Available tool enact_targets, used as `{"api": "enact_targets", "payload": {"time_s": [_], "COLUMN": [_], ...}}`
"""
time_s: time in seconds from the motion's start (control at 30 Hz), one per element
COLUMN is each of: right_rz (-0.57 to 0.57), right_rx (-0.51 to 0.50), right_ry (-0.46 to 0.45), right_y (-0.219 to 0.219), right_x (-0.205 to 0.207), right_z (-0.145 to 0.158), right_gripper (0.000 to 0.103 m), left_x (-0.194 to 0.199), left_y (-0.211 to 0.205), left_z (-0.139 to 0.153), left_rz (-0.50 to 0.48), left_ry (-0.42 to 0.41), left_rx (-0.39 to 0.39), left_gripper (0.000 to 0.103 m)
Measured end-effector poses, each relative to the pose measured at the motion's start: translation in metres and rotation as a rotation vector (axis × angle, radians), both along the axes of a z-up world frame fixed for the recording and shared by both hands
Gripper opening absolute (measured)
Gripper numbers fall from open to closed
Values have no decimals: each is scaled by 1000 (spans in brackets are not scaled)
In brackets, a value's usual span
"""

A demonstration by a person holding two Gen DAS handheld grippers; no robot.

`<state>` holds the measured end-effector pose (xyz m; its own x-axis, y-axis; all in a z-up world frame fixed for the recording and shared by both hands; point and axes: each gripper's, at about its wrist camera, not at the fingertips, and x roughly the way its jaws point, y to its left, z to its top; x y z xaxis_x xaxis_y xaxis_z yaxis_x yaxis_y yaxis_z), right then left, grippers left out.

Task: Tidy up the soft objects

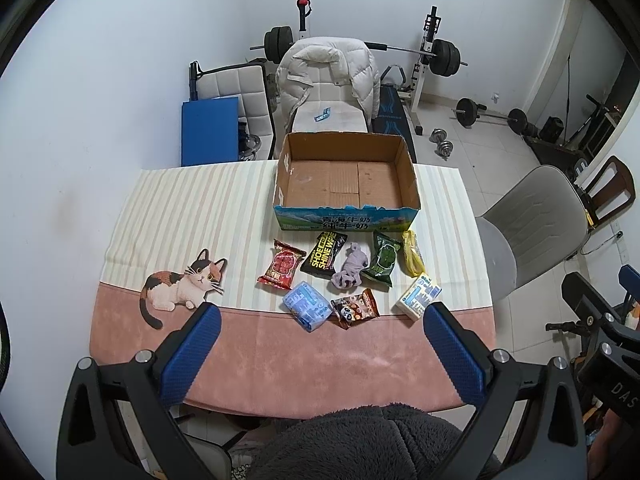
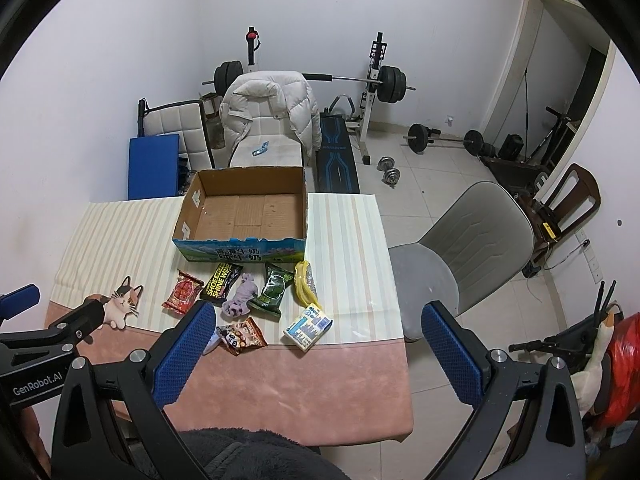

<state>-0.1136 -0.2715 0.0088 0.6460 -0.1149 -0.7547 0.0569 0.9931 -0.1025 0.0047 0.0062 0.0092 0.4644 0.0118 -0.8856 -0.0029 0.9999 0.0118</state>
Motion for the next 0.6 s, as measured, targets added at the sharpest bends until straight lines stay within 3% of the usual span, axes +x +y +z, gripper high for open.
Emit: {"api": "enact_targets", "payload": {"time_s": [0.6], "right_rz": [0], "right_rx": [0], "right_ry": [-4], "right_y": [0], "right_x": [2], "right_z": [7], "right_gripper": [103], "left_x": [0], "left_y": [2], "left_z": [9], "left_rz": [5], "left_ry": [-11], "left_rx": [-11], "left_gripper": [103]}}
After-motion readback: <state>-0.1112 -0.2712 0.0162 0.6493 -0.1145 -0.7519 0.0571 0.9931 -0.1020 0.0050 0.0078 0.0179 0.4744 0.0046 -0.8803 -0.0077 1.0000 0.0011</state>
